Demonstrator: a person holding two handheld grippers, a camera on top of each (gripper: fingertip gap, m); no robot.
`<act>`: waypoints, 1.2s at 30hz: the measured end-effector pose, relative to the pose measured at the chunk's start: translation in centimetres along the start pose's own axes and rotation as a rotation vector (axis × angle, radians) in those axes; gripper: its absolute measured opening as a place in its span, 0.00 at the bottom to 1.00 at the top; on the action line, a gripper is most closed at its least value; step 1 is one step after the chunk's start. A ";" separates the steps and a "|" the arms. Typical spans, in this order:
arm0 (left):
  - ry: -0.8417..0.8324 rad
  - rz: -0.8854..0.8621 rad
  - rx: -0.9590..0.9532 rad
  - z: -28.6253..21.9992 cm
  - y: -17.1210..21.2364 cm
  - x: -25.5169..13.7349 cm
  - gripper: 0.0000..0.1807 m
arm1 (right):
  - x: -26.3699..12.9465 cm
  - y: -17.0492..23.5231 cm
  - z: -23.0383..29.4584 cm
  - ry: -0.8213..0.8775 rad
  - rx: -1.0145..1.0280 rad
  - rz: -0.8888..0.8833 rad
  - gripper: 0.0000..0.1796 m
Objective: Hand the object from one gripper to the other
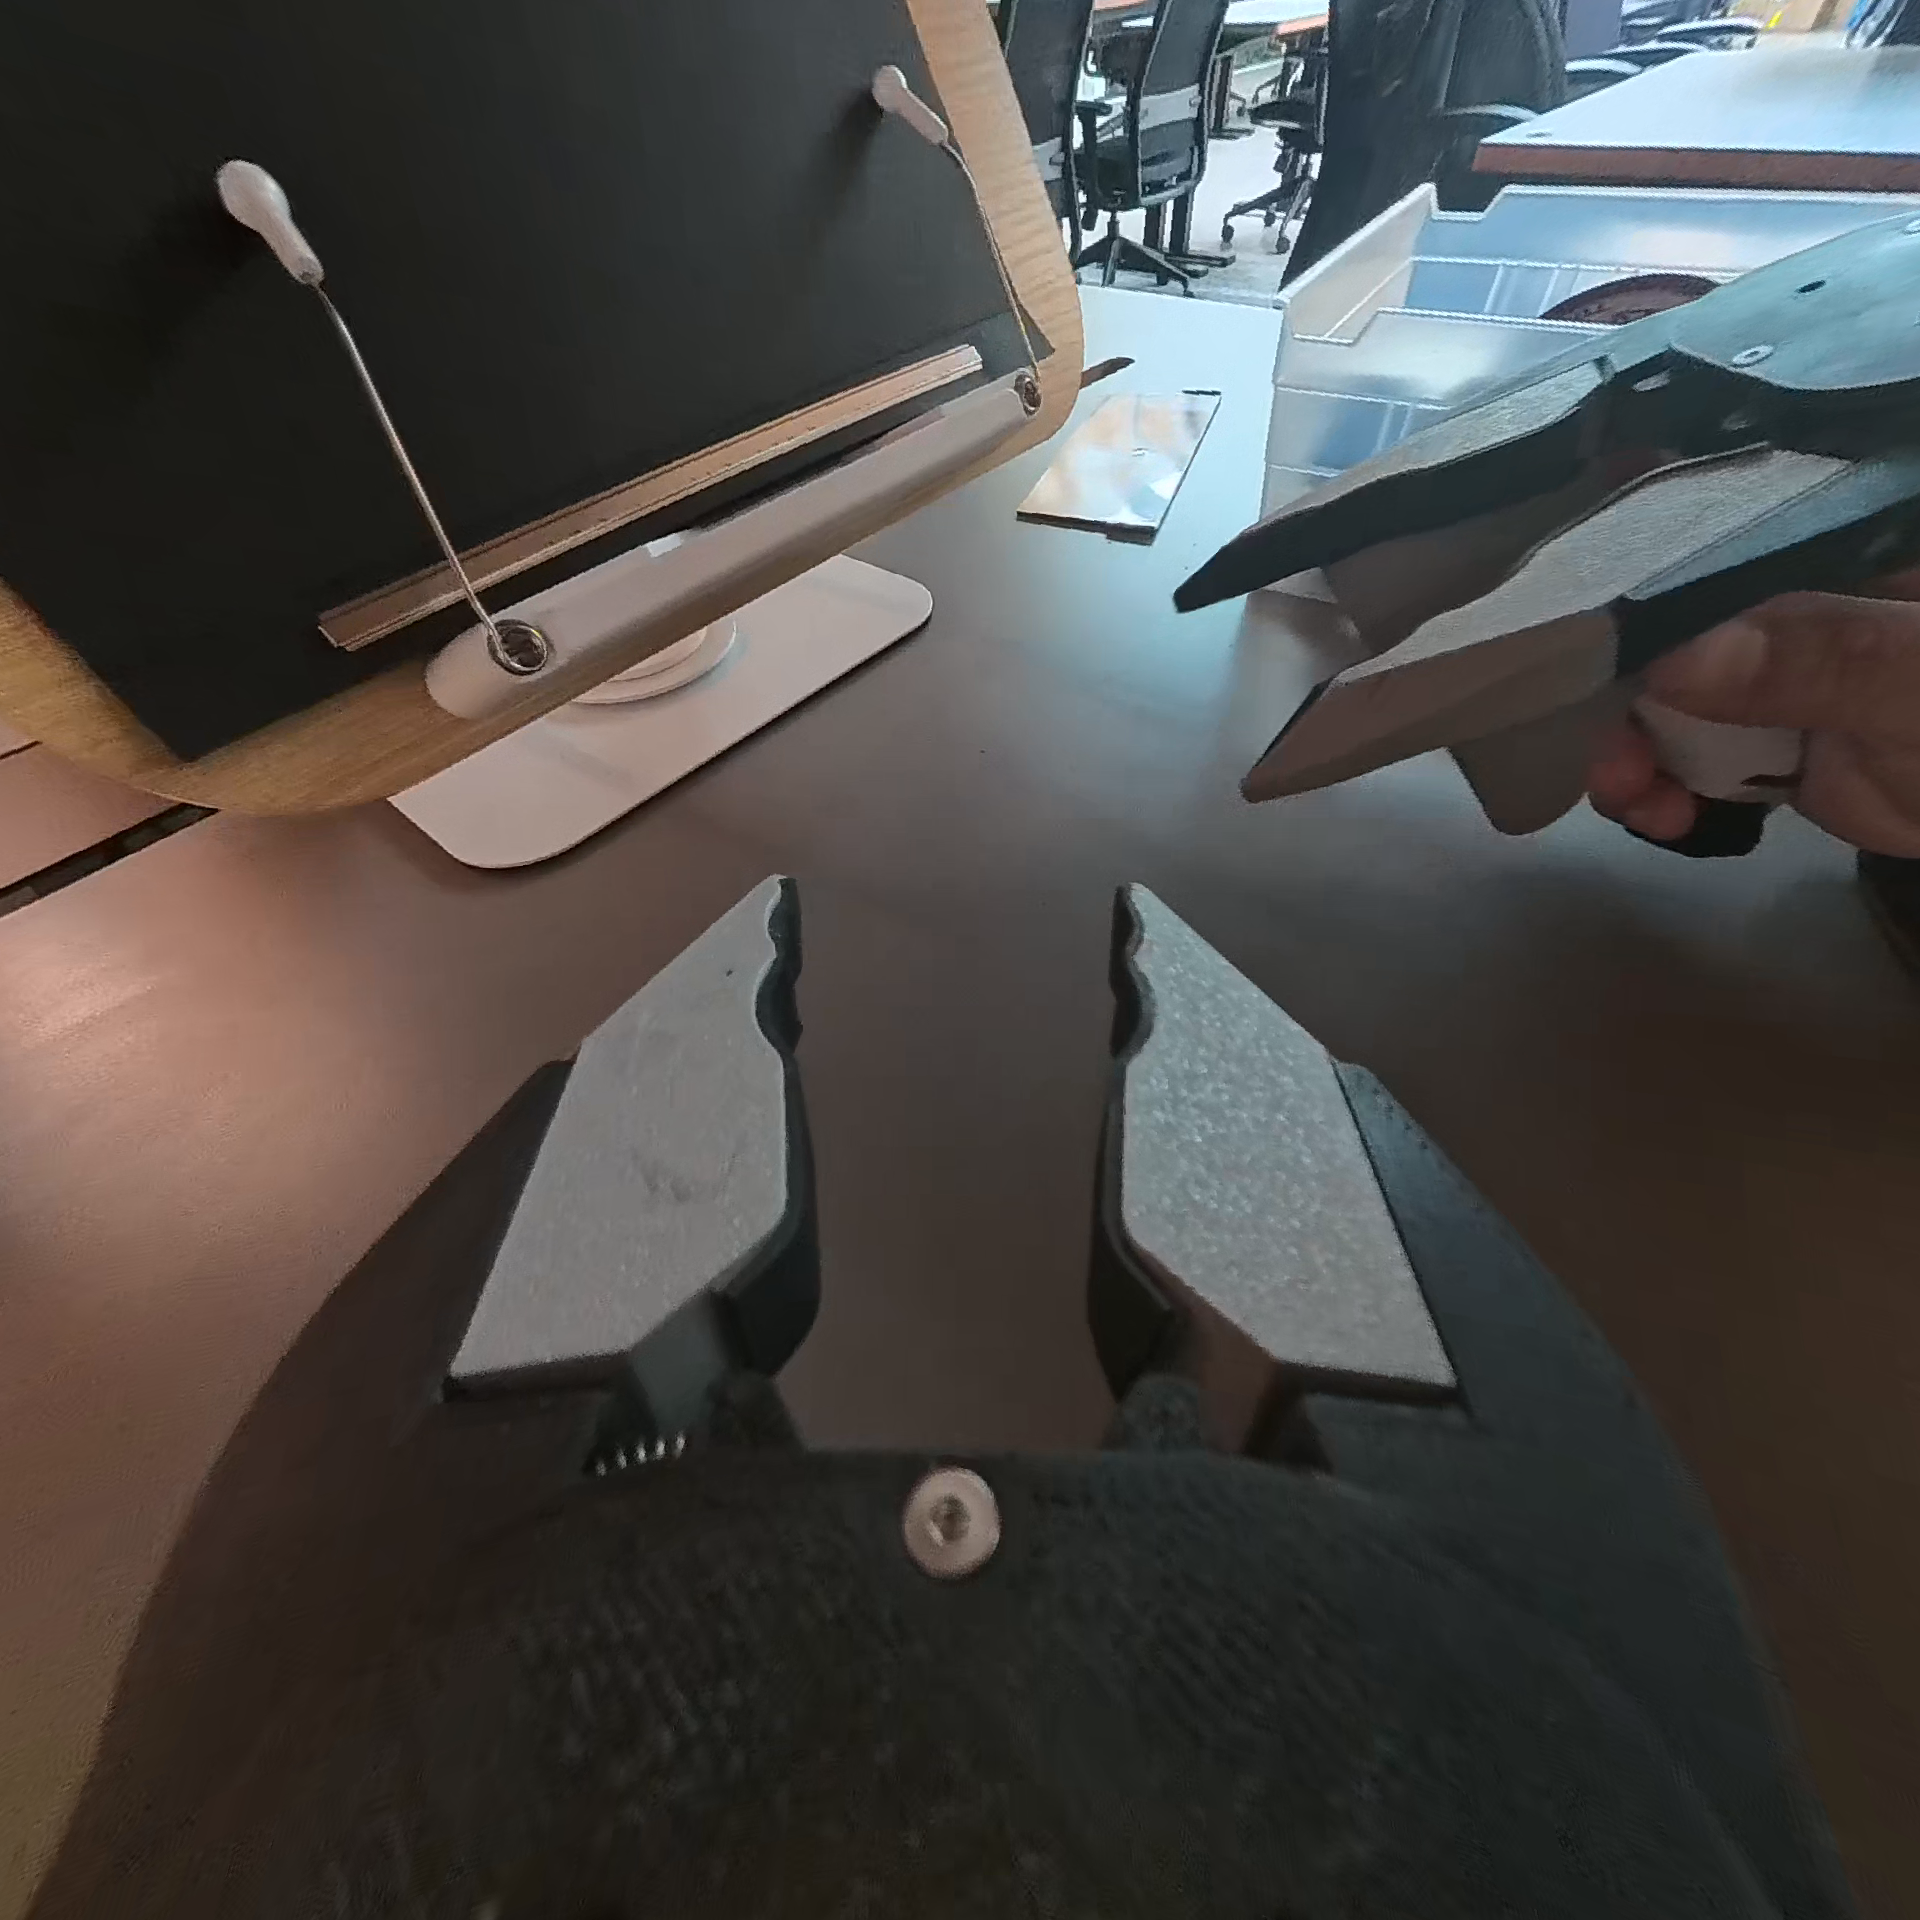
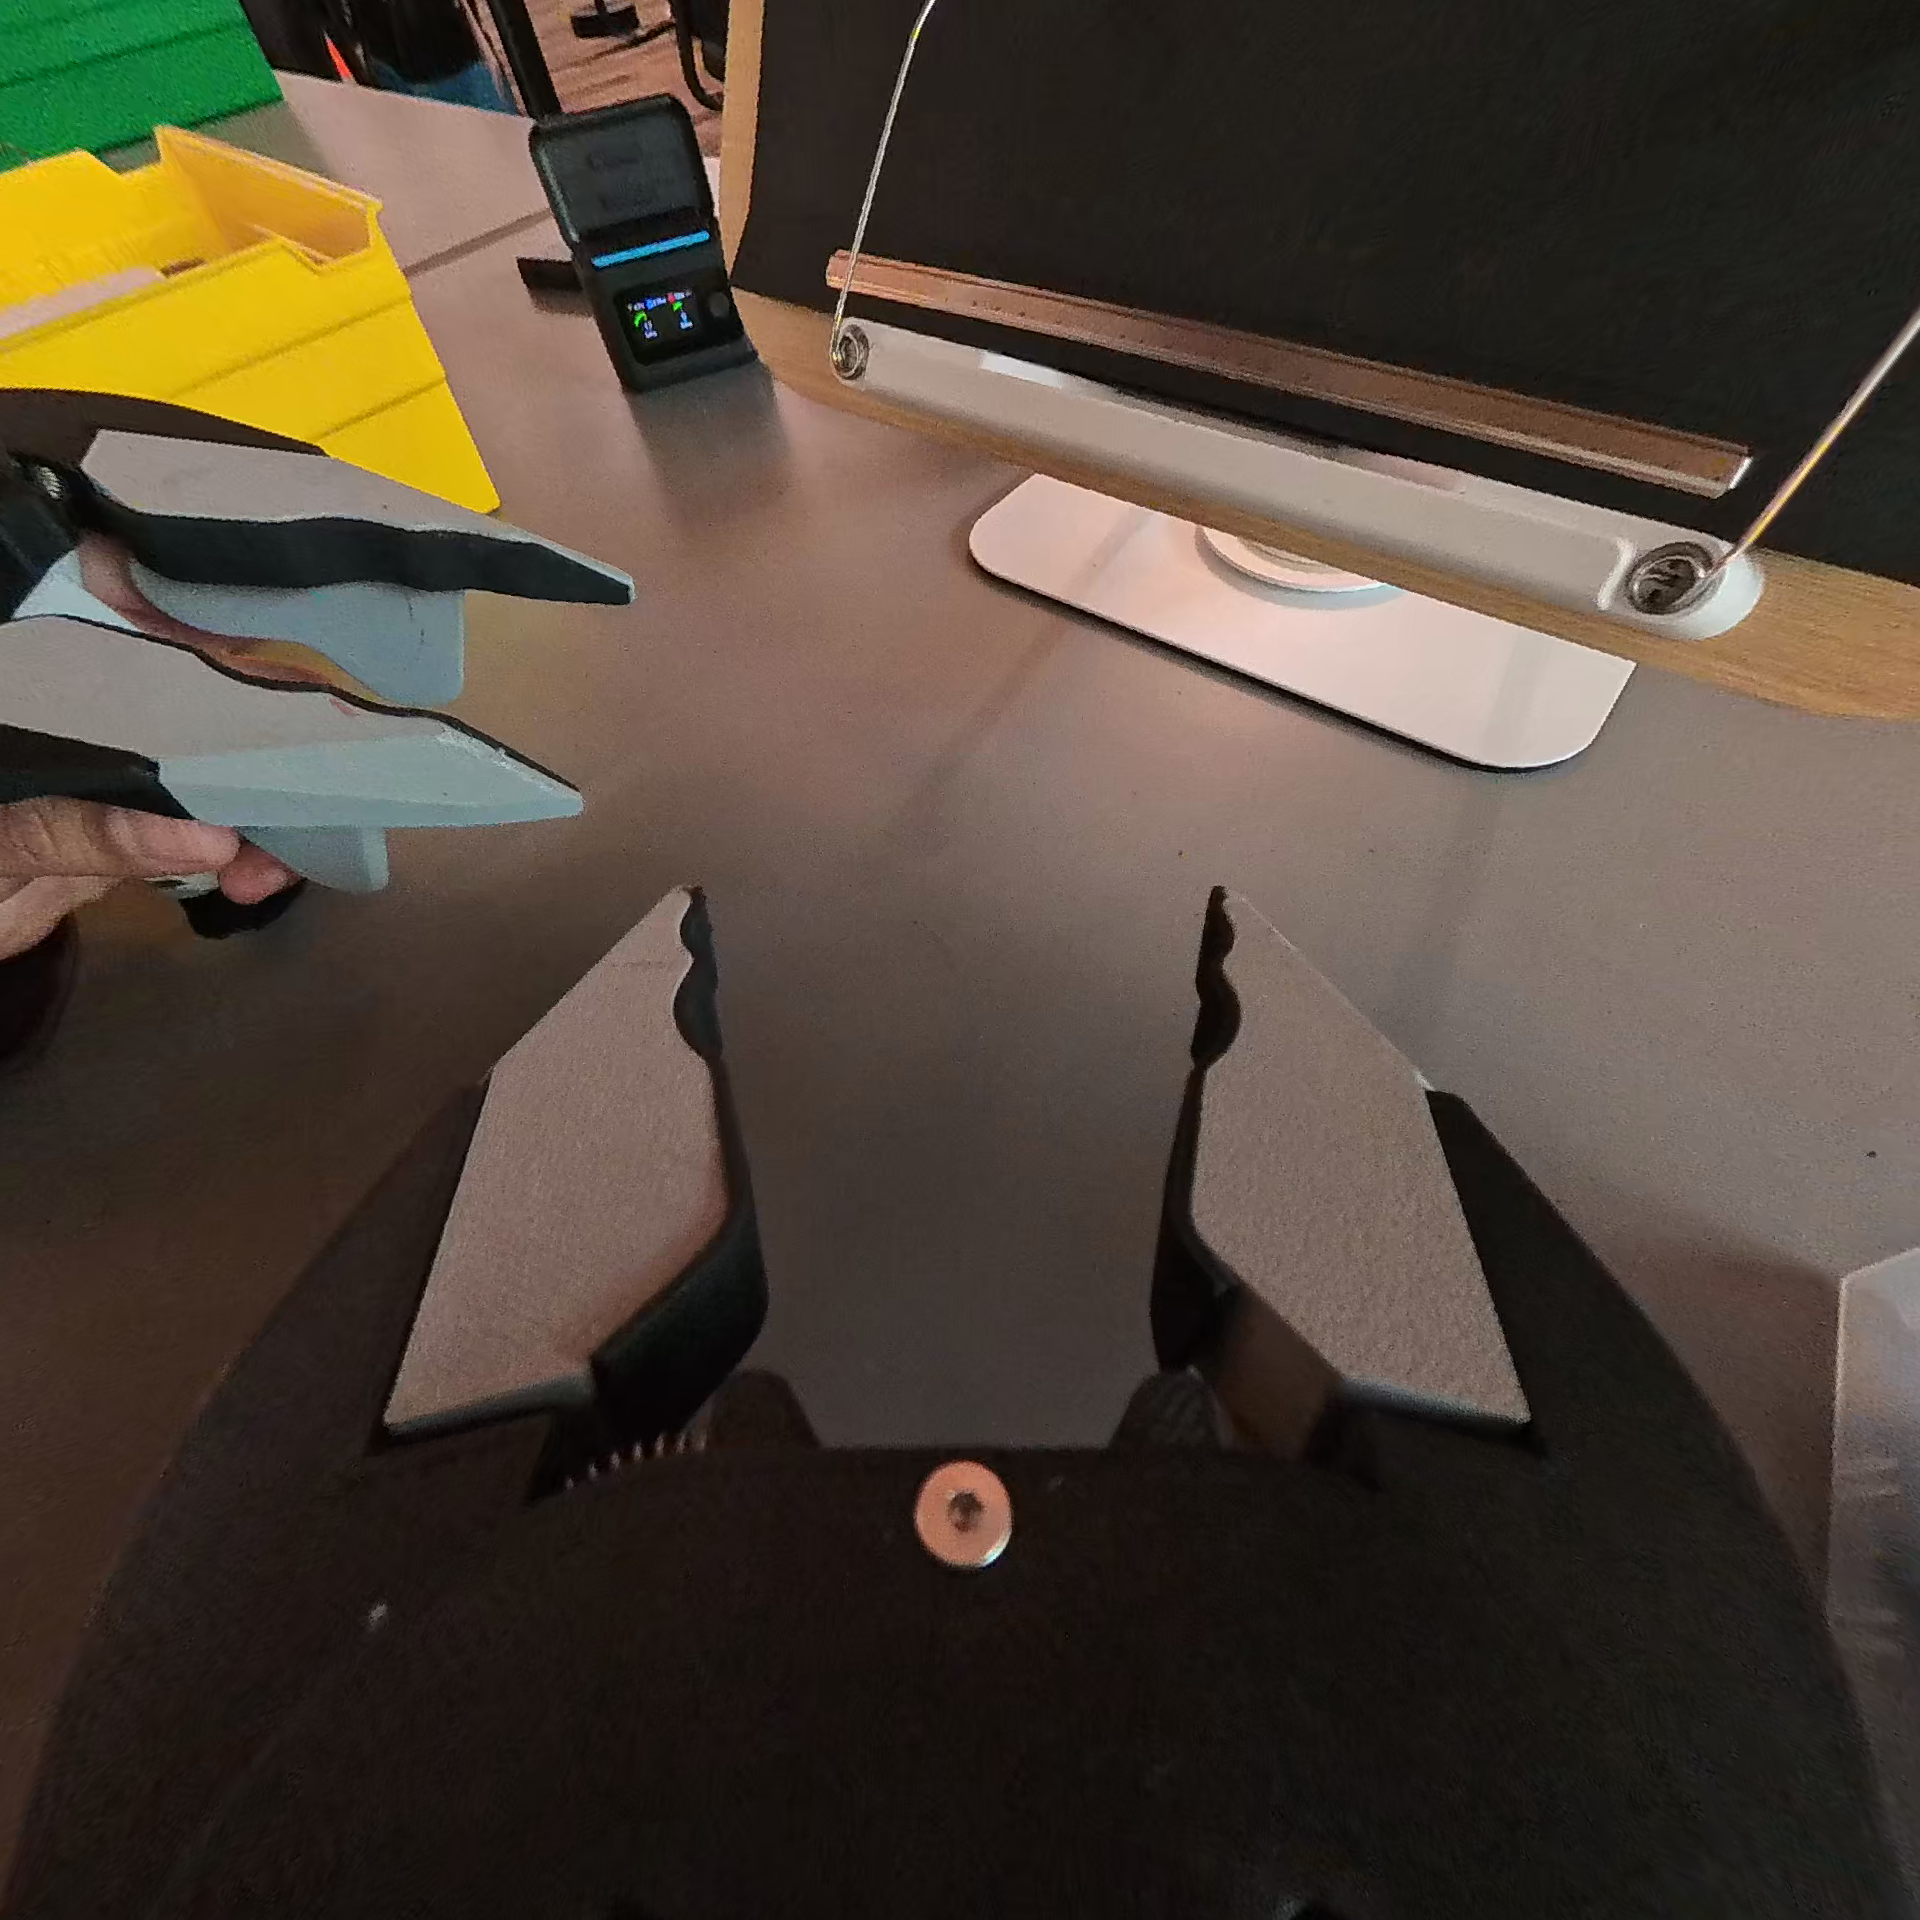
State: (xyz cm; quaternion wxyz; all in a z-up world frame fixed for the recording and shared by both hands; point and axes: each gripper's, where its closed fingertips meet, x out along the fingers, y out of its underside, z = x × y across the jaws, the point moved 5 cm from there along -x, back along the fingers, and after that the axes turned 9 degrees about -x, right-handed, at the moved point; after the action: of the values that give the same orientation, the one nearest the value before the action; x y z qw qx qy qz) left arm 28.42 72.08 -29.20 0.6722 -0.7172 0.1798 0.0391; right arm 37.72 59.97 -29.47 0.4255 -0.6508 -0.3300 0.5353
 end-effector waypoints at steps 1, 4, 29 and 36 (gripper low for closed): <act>0.000 -0.001 -0.002 0.0 0.0 0.0 0.31 | 0.0 0.0 0.0 0.001 0.003 -0.002 0.50; -0.001 -0.006 0.000 -0.1 -0.1 0.0 0.31 | -0.1 0.0 -0.1 0.003 0.004 -0.005 0.51; 0.012 -0.063 -0.091 0.3 -0.9 -0.6 0.39 | -1.6 -2.0 1.0 -0.162 0.099 -0.170 0.59; 0.020 -0.073 -0.103 0.3 -1.0 -0.7 0.35 | -1.9 -1.9 0.2 -0.096 0.075 -0.161 0.56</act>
State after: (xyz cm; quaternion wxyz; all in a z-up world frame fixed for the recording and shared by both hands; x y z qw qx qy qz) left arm 28.08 72.59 -28.09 0.6336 -0.7572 0.1578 0.0167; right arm 37.17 59.17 -26.96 0.4749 -0.5793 -0.3811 0.5419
